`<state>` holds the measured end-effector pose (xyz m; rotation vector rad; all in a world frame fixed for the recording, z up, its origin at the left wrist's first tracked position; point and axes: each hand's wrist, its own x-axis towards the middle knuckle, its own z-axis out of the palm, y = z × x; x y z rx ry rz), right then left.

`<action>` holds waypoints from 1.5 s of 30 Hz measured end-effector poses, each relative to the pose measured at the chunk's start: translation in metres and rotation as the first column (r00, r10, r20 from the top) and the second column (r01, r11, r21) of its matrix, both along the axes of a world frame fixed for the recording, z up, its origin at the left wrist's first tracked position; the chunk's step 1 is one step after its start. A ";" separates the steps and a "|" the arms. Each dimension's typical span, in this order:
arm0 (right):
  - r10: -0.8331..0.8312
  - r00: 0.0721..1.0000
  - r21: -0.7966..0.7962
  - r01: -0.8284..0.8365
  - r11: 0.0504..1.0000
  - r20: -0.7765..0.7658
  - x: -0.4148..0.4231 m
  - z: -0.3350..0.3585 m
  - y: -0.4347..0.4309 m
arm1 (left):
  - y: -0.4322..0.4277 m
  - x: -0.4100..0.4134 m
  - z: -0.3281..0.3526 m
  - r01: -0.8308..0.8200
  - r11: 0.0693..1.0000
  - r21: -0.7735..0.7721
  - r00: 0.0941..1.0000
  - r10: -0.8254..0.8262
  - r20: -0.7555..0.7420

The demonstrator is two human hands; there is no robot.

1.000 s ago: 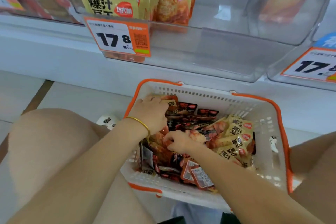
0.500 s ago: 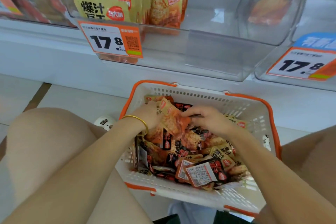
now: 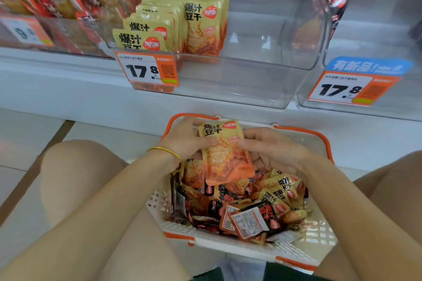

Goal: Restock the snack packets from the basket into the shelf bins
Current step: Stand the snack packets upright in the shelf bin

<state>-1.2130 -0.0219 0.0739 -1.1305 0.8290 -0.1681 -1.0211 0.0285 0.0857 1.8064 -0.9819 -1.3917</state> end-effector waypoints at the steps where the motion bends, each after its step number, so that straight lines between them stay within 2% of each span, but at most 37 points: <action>1: 0.025 1.000 -0.021 -0.025 0.999 -0.001 0.003 0.009 0.002 | 0.002 0.000 0.011 0.043 0.999 -0.033 0.999 -0.042 0.011; 4: 0.032 0.999 -0.025 -0.032 0.999 0.037 0.004 0.041 0.001 | 0.004 0.004 0.050 0.140 0.980 -0.139 0.989 -0.133 0.061; 6: 0.032 0.993 0.007 -0.033 0.999 0.117 0.002 0.067 -0.006 | 0.004 0.007 0.077 0.145 0.957 -0.252 0.987 -0.123 0.100; 8: 0.015 0.980 -0.022 -0.011 1.000 0.197 0.004 0.094 -0.016 | -0.003 0.012 0.093 0.048 0.898 -0.438 0.990 0.016 0.142; 9: -0.014 0.979 -0.067 0.029 0.997 0.205 0.008 0.106 -0.022 | -0.009 0.015 0.097 -0.013 0.833 -0.553 0.978 0.127 0.168; 11: -0.119 0.974 -0.167 0.153 0.974 0.195 0.021 0.127 -0.038 | -0.022 0.023 0.099 -0.039 0.659 -0.751 0.901 0.349 0.259; 12: -0.187 0.965 -0.234 0.227 0.945 0.183 0.029 0.135 -0.049 | -0.029 0.029 0.097 0.037 0.600 -0.799 0.823 0.435 0.364; 13: -0.250 0.953 -0.326 0.295 0.898 0.172 0.039 0.142 -0.058 | -0.034 0.035 0.095 0.145 0.582 -0.800 0.718 0.495 0.490; 15: -0.375 0.918 -0.555 0.381 0.739 0.130 0.057 0.148 -0.080 | -0.046 0.046 0.087 0.329 0.597 -0.731 0.519 0.532 0.668; 17: -0.440 0.893 -0.710 0.370 0.599 0.094 0.075 0.145 -0.100 | -0.055 0.051 0.082 0.415 0.638 -0.649 0.417 0.500 0.759; 19: -0.444 0.895 -0.772 0.261 0.579 -0.031 0.092 0.131 -0.116 | -0.060 0.051 0.077 0.438 0.717 -0.542 0.331 0.432 0.839; 21: -0.417 0.881 -0.777 0.096 0.622 -0.226 0.107 0.113 -0.129 | -0.063 0.051 0.071 0.436 0.771 -0.464 0.272 0.379 0.885; 24: -0.401 0.818 -0.763 -0.069 0.643 -0.412 0.121 0.095 -0.145 | -0.066 0.052 0.065 0.450 0.788 -0.421 0.206 0.367 0.907; 27: -0.432 0.786 -0.774 -0.092 0.626 -0.443 0.129 0.097 -0.152 | -0.068 0.053 0.064 0.453 0.781 -0.430 0.193 0.385 0.902; 32: -0.457 0.805 -0.754 0.017 0.656 -0.379 0.138 0.096 -0.154 | -0.069 0.054 0.063 0.457 0.775 -0.437 0.190 0.395 0.899; 37: -0.429 0.822 -0.682 0.070 0.728 -0.374 0.134 0.100 -0.151 | -0.068 0.053 0.064 0.454 0.769 -0.451 0.215 0.397 0.892; 40: -0.438 0.807 -0.681 0.062 0.730 -0.395 0.126 0.106 -0.143 | -0.063 0.050 0.068 0.464 0.734 -0.496 0.258 0.423 0.869; 43: -0.514 0.779 -0.791 0.036 0.610 -0.360 0.114 0.120 -0.133 | -0.048 0.042 0.071 0.525 0.609 -0.595 0.333 0.497 0.802; 45: -0.537 0.829 -0.829 0.187 0.527 -0.155 0.101 0.132 -0.110 | -0.033 0.034 0.067 0.587 0.512 -0.627 0.380 0.509 0.772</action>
